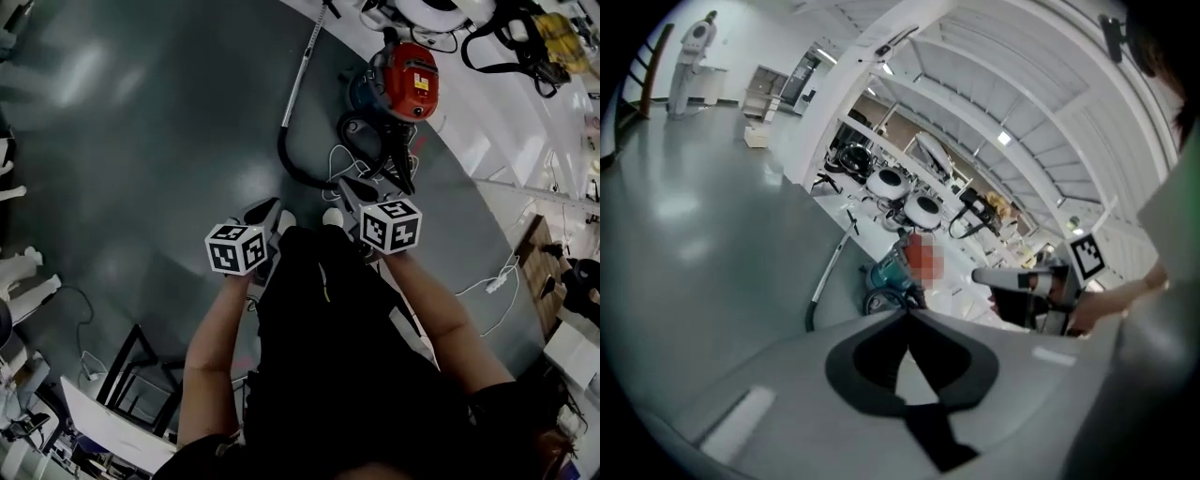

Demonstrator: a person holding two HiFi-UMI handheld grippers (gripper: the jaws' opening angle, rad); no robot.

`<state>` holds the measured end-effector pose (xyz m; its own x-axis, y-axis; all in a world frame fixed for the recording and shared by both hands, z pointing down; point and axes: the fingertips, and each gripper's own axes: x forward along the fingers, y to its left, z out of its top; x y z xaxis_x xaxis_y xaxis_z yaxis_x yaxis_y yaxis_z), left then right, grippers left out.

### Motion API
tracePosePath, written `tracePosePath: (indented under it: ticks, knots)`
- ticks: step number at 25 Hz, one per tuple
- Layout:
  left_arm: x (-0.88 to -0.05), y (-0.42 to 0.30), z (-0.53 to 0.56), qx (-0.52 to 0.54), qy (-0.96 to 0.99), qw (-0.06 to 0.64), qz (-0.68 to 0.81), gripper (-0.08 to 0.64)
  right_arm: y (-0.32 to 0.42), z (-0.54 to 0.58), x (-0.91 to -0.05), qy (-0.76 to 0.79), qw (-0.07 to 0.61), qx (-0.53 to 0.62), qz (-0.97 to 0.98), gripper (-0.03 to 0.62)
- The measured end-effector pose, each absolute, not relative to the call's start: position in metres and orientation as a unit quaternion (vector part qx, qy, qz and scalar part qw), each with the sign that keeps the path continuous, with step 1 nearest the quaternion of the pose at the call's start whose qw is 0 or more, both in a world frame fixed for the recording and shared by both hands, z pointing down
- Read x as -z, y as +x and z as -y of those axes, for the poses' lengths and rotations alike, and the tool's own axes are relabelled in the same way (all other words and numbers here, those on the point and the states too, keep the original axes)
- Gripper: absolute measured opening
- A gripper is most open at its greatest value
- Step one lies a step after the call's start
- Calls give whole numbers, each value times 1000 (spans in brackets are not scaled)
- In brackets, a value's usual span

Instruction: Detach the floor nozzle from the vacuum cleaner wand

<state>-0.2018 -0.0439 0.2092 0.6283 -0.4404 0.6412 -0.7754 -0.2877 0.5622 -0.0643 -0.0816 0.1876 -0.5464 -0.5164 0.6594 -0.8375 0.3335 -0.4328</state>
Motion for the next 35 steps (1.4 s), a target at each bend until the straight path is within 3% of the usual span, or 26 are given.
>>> tracePosePath:
  ticks: [4,12,22,35]
  knots:
    - [-249,-184,38,-235,775,459,365,11,-62,100,-223,423,215,-397,786,-3]
    - [-337,-180,68,-235,760,468,386,11,-61,140,-309,399,235,-388,797,-3]
    - [-476,-206,129,-307,759,410,403,10,-51,192,-438,400,241,-371,802,-3]
    - [-652,-232,201,-326,767,334,440,9,-73,280,-617,385,243,-306,836,-3]
